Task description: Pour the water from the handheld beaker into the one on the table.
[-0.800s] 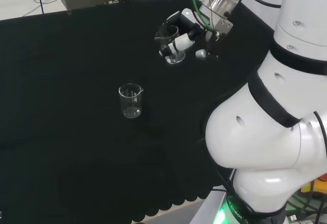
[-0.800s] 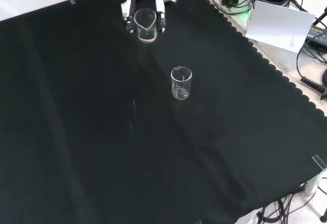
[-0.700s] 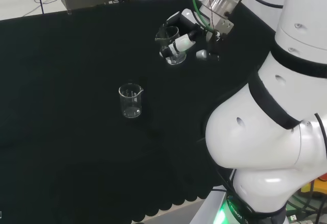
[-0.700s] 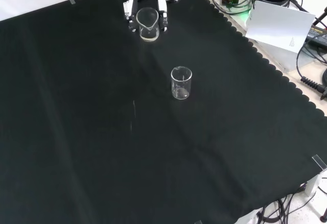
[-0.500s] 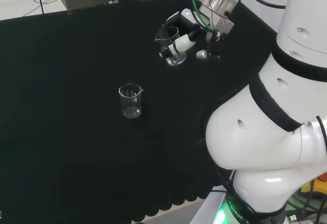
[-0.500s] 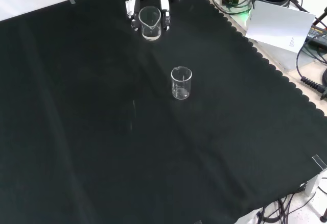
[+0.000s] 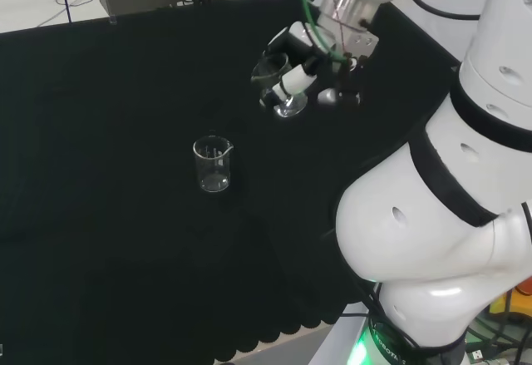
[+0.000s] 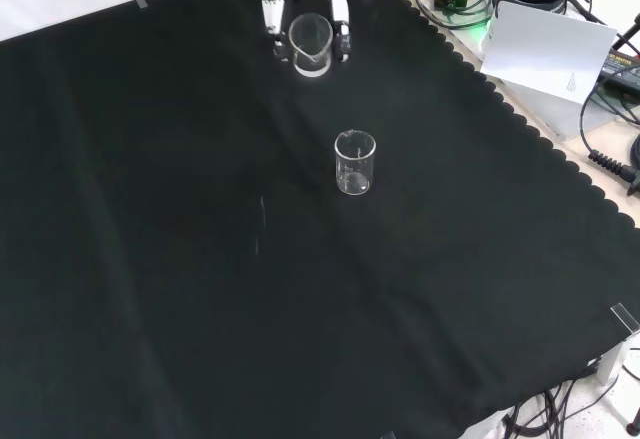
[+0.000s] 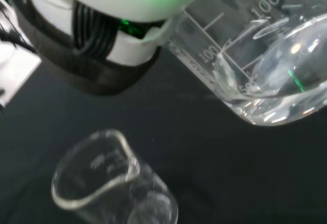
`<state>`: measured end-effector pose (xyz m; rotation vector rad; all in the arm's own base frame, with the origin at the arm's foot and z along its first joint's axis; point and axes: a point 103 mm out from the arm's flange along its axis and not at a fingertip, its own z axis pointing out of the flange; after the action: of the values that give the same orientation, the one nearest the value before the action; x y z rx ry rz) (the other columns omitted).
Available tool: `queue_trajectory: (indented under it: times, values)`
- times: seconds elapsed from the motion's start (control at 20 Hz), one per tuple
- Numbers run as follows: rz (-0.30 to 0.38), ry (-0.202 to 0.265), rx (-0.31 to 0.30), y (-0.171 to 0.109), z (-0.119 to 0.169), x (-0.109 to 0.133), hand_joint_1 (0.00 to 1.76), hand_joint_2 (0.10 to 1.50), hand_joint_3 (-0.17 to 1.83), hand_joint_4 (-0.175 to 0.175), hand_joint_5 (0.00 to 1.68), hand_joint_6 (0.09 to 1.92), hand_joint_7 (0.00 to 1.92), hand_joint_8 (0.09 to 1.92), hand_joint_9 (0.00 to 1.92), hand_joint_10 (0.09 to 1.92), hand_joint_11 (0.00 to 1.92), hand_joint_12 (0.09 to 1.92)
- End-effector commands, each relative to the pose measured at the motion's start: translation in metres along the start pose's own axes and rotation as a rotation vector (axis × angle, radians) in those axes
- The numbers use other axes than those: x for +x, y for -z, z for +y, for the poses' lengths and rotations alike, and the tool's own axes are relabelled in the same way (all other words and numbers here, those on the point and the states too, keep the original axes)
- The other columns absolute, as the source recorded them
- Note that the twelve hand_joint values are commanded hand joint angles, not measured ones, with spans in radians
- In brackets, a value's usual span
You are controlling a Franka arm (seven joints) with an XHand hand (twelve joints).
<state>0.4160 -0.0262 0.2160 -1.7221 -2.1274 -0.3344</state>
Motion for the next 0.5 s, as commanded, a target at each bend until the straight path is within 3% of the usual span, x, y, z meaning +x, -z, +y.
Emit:
queue_trajectory:
  times: [0.05, 0.5]
  values:
    - [-0.138, 0.019, 0.096, -0.025, -0.008, 0.030, 1.18, 0.69, 0.56, 0.002, 1.35, 0.49, 1.63, 0.09, 1.67, 0.09, 1.49, 0.68]
    - [-0.284, 0.010, 0.153, -0.039, -0.008, 0.048, 1.18, 0.69, 0.56, -0.001, 1.35, 0.49, 1.63, 0.09, 1.68, 0.09, 1.49, 0.68]
